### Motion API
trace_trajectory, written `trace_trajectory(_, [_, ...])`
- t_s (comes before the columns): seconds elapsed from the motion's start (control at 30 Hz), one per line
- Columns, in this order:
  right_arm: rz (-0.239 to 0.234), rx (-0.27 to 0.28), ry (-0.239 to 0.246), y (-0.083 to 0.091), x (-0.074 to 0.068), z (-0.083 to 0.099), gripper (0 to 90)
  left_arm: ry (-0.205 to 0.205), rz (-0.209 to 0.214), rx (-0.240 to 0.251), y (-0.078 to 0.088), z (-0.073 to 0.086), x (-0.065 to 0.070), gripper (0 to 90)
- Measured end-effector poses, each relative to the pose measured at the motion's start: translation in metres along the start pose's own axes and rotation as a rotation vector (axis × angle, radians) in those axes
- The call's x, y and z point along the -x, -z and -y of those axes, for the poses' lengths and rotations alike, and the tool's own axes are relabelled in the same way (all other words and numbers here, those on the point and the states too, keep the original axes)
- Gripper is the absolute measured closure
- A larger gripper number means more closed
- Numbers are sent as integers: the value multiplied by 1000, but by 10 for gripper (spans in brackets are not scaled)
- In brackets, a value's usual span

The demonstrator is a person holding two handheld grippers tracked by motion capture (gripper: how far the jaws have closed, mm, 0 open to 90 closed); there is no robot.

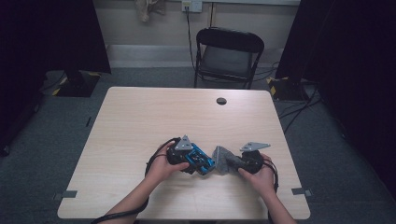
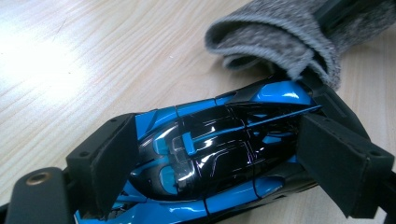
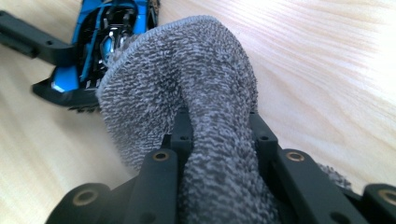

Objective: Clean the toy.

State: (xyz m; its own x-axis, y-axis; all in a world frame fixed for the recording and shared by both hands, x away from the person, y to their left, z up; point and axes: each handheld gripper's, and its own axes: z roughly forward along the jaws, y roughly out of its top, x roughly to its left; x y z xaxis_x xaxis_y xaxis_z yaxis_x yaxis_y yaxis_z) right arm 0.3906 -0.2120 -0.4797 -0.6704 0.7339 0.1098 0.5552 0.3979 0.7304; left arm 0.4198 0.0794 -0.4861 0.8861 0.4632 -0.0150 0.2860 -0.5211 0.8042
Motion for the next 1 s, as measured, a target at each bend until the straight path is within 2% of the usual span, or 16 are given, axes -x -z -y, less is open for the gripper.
trace_trajectory(0.23, [-26,15,12,19,-4,7,701,1,1,4,0,0,0,130])
trace_trajectory(0.3, [-45,19,18,24,-5,9,701,1,0,5,0,1,0,130])
trace_trajectory(0.33, [-72,24,31,29,-9,11,701,0,1,7,0,1,0,130])
trace_trajectory(0.37, [-72,24,31,29,-9,11,701,0,1,7,0,1,0,130])
trace_trajectory(0.47, [-112,9,62,33,-21,15,699,-1,0,6,0,1,-1,130])
trace_trajectory(0.6, [-170,-7,88,30,-33,18,697,1,0,7,0,1,0,130])
trace_trajectory(0.63, [-170,-7,88,30,-33,18,697,1,0,7,0,1,0,130])
trace_trajectory(0.67, [-199,-29,110,26,-39,19,697,2,1,7,0,1,0,129])
trace_trajectory(0.7, [-199,-29,110,26,-39,19,697,1,0,7,0,1,0,129])
trace_trajectory(0.8, [-238,-52,134,17,-48,18,696,1,0,6,0,1,0,130])
trace_trajectory(1.0, [-240,-70,127,5,-47,14,695,2,0,8,0,1,0,130])
